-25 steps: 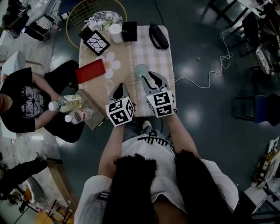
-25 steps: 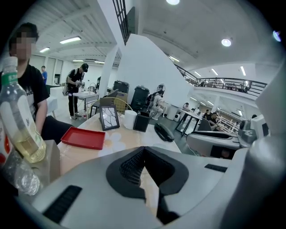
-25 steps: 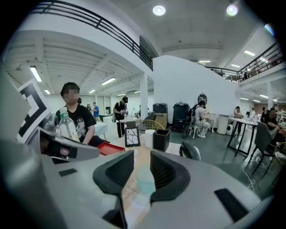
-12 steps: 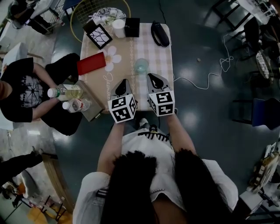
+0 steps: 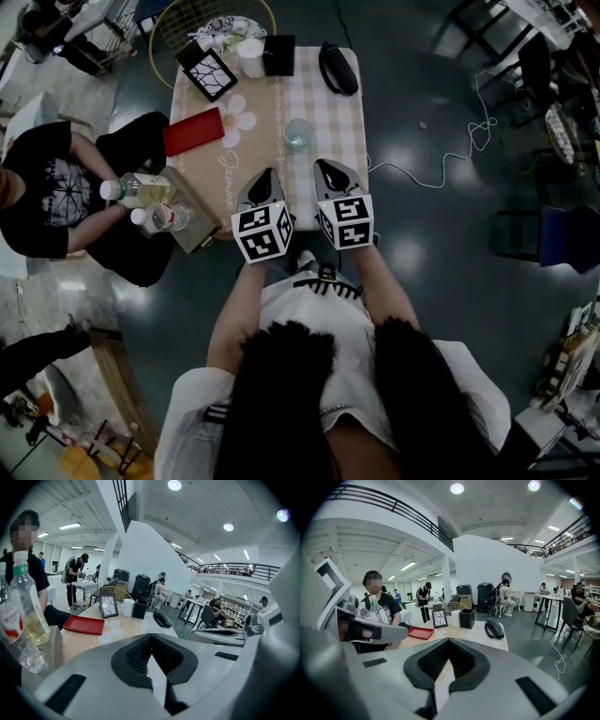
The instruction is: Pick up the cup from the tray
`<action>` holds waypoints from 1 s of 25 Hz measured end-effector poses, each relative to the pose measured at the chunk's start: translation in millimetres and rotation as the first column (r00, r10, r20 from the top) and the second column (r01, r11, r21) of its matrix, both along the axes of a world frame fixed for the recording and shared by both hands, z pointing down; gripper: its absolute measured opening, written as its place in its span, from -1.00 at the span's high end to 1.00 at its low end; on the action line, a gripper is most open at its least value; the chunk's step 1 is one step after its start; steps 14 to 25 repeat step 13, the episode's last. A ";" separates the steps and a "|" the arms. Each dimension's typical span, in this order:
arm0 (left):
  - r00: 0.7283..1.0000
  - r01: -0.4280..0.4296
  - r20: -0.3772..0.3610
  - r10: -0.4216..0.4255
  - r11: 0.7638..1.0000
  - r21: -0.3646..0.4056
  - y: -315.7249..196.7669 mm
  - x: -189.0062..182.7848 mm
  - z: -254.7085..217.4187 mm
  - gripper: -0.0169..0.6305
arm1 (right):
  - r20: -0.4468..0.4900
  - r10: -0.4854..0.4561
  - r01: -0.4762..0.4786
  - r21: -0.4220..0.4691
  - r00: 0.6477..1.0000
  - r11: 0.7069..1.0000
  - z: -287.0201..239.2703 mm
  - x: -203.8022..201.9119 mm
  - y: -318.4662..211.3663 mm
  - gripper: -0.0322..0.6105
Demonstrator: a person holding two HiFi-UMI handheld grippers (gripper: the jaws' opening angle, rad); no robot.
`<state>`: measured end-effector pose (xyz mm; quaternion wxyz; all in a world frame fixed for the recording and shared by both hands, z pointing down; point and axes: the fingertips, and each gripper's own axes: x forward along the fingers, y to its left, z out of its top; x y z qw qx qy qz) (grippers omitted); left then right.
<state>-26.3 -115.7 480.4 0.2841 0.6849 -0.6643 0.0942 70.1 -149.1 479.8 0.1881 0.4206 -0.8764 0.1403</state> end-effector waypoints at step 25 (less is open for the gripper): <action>0.999 -0.025 0.022 0.025 1.000 -0.008 27.5 15.6 0.9 0.93 | -0.027 0.012 -0.012 -0.023 1.000 1.000 2.8 15.1 29.6 0.89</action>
